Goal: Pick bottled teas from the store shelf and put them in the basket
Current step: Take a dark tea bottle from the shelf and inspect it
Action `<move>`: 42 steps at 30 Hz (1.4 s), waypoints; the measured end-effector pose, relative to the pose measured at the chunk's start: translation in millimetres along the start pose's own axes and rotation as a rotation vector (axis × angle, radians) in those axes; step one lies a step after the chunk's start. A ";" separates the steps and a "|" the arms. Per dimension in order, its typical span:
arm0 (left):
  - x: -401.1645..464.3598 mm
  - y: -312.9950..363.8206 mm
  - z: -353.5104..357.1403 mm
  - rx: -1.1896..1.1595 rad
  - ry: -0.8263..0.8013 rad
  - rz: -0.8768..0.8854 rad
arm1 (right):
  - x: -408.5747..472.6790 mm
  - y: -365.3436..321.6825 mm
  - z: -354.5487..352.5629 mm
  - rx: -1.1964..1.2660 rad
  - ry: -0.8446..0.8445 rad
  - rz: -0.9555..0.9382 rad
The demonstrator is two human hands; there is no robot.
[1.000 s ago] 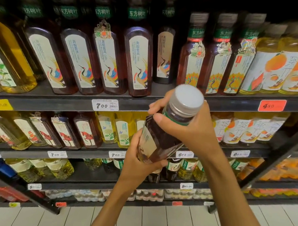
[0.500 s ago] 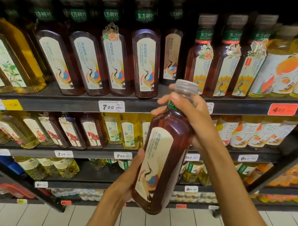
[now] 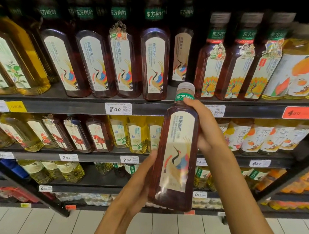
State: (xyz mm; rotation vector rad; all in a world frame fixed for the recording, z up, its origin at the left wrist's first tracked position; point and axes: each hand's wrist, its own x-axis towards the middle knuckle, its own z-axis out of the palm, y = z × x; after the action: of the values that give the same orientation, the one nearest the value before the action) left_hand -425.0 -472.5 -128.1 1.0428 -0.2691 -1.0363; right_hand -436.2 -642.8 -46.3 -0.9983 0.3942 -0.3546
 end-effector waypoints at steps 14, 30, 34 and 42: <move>-5.8 -8.0 -2.8 0.108 -0.063 -0.077 | 0.1 4.5 -10.4 0.008 -0.135 0.063; -6.7 1.1 -2.7 0.091 0.013 -0.090 | -2.9 -0.7 -14.0 0.168 -0.244 -0.075; -7.2 -7.6 0.3 -0.015 -0.050 -0.128 | -4.9 -0.7 -10.3 0.176 -0.266 -0.095; -8.9 -0.7 12.8 0.366 0.101 0.127 | -2.0 -3.1 -15.9 -0.211 -0.157 -0.125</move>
State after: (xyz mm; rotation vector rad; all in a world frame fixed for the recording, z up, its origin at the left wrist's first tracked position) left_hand -438.1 -472.8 -119.7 1.3845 -0.4483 -0.8340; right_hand -445.8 -655.1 -51.0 -1.2518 0.2305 -0.3488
